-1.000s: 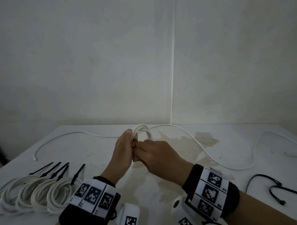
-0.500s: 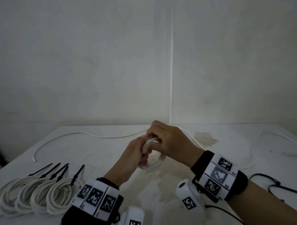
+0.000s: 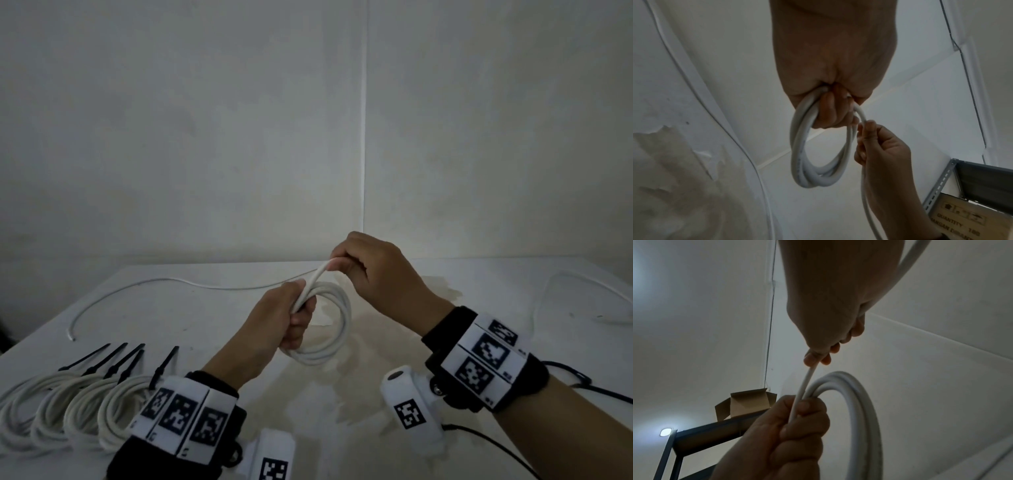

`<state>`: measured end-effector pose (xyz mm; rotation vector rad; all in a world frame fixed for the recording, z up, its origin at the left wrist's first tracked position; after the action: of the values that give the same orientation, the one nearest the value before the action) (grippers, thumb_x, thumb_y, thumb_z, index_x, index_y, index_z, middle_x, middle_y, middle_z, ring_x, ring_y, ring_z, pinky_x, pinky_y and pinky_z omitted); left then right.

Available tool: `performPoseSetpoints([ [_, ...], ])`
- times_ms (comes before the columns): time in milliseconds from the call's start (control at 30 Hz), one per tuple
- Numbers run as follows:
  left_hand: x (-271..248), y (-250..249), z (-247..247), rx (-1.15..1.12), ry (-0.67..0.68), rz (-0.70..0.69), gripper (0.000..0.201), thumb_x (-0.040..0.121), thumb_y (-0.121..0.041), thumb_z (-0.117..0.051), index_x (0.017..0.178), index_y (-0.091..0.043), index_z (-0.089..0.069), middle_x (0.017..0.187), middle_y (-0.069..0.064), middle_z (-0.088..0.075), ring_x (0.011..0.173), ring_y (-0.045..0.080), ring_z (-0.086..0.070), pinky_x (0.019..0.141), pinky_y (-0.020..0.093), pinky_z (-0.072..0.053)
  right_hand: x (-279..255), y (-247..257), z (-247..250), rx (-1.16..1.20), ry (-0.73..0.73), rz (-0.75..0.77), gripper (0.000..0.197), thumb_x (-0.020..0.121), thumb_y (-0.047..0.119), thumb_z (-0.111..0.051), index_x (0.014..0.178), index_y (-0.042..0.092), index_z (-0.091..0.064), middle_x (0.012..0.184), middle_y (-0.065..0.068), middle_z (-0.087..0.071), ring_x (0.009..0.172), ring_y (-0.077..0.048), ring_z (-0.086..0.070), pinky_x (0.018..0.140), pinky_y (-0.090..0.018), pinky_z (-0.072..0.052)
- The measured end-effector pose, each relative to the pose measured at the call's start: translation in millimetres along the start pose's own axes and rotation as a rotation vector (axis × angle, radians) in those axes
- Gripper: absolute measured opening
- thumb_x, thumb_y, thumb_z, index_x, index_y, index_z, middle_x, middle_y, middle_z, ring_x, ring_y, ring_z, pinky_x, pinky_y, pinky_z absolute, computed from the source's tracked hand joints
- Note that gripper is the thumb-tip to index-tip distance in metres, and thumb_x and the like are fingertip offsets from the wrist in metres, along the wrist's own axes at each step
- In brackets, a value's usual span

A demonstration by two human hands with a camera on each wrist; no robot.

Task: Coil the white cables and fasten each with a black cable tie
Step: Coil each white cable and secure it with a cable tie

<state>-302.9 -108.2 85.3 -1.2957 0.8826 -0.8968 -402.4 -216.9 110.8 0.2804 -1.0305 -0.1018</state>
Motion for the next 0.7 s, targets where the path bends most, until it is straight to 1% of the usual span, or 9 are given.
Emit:
performPoseSetpoints([
  [67,-1.2,-4.2,-1.9,-0.035,0.002,-0.012,0.045,0.099,-0.030,-0.026,0.061,-0.011,-0.042,0.041,-0.006,-0.028,0.034,0.007,-0.019,0.036,0.017,-0.018,1.5,0.0,1.4,0.055,-0.011,-0.060,0.038,0.085,0.037,-0.047,0.077,0.004,-0.064,0.071,0.009,-0.051,0.063,-0.005,-0.044,0.058,-0.017,-0.037],
  [167,-3.5,-10.4,-2.7,-0.052,-0.034,-0.069,0.047,0.093,-0.045,-0.034,0.058,-0.015,-0.037,0.044,-0.007,-0.026,0.037,0.007,-0.018,0.038,0.016,-0.018,0.0,2.0,0.9,0.137,-0.007,-0.144,0.029,0.086,0.029,-0.054,0.079,0.003,-0.064,0.071,0.004,-0.056,0.063,-0.008,-0.049,0.059,-0.016,-0.038],
  [233,-4.2,-13.8,-3.0,-0.080,-0.095,-0.097,0.043,0.092,-0.041,-0.041,0.058,-0.017,-0.032,0.045,-0.007,-0.024,0.038,0.007,-0.017,0.038,0.016,-0.019,-2.3,5.3,-1.2,0.199,0.021,-0.202,0.025,0.088,0.023,-0.050,0.083,0.003,-0.065,0.074,-0.002,-0.062,0.067,-0.012,-0.054,0.061,-0.017,-0.040],
  [333,-2.9,-16.5,0.3,-0.182,-0.194,-0.149,0.043,0.095,-0.034,-0.043,0.058,-0.018,-0.029,0.043,-0.008,-0.022,0.036,0.006,-0.017,0.036,0.014,-0.019,-8.1,9.2,-5.5,0.276,0.025,-0.272,0.030,0.091,0.025,-0.042,0.089,0.004,-0.064,0.075,-0.007,-0.063,0.067,-0.011,-0.052,0.061,-0.017,-0.039],
  [400,-2.2,-18.1,2.4,-0.234,-0.243,-0.176,0.043,0.095,-0.033,-0.042,0.057,-0.019,-0.028,0.041,-0.009,-0.022,0.035,0.006,-0.016,0.035,0.014,-0.019,-13.1,13.1,-9.2,0.304,0.021,-0.309,0.027,0.092,0.028,-0.040,0.090,0.010,-0.060,0.071,-0.001,-0.057,0.063,-0.006,-0.048,0.059,-0.013,-0.036],
  [467,-2.5,-18.9,3.6,-0.278,-0.281,-0.188,0.044,0.096,-0.034,-0.042,0.057,-0.019,-0.028,0.041,-0.009,-0.022,0.034,0.006,-0.015,0.035,0.015,-0.017,-16.1,18.0,-13.5,0.337,0.038,-0.352,0.018,0.093,0.031,-0.042,0.093,0.018,-0.056,0.072,-0.001,-0.059,0.061,-0.005,-0.048,0.057,-0.015,-0.036],
  [500,-2.5,-19.2,3.3,-0.304,-0.290,-0.189,0.044,0.096,-0.035,-0.042,0.057,-0.019,-0.028,0.041,-0.009,-0.022,0.034,0.006,-0.015,0.036,0.015,-0.016,-16.4,20.1,-15.0,0.350,0.051,-0.372,0.014,0.094,0.031,-0.045,0.095,0.021,-0.054,0.072,-0.001,-0.059,0.060,-0.004,-0.049,0.057,-0.016,-0.037],
  [567,-2.5,-19.0,0.7,-0.342,-0.291,-0.187,0.045,0.095,-0.036,-0.041,0.056,-0.019,-0.028,0.041,-0.008,-0.021,0.034,0.006,-0.014,0.036,0.018,-0.015,-15.3,20.6,-15.7,0.357,0.056,-0.397,0.007,0.095,0.027,-0.047,0.096,0.024,-0.054,0.066,0.008,-0.057,0.058,-0.003,-0.050,0.057,-0.015,-0.037],
  [700,-2.0,-17.6,-3.3,-0.377,-0.298,-0.187,0.046,0.096,-0.037,-0.041,0.055,-0.018,-0.027,0.041,-0.008,-0.020,0.034,0.007,-0.014,0.035,0.018,-0.015,-12.9,18.7,-14.3,0.307,0.067,-0.416,0.011,0.096,0.028,-0.045,0.089,0.027,-0.053,0.061,0.011,-0.053,0.055,-0.004,-0.046,0.057,-0.019,-0.037],
])
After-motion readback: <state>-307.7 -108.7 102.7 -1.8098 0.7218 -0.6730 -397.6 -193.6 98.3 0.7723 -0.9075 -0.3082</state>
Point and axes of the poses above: each hand's wrist, its own x-axis towards the middle knuckle, its own z-axis out of the back of the hand, y = z × x, the point moved 3 cm from there along x, towards the middle knuckle
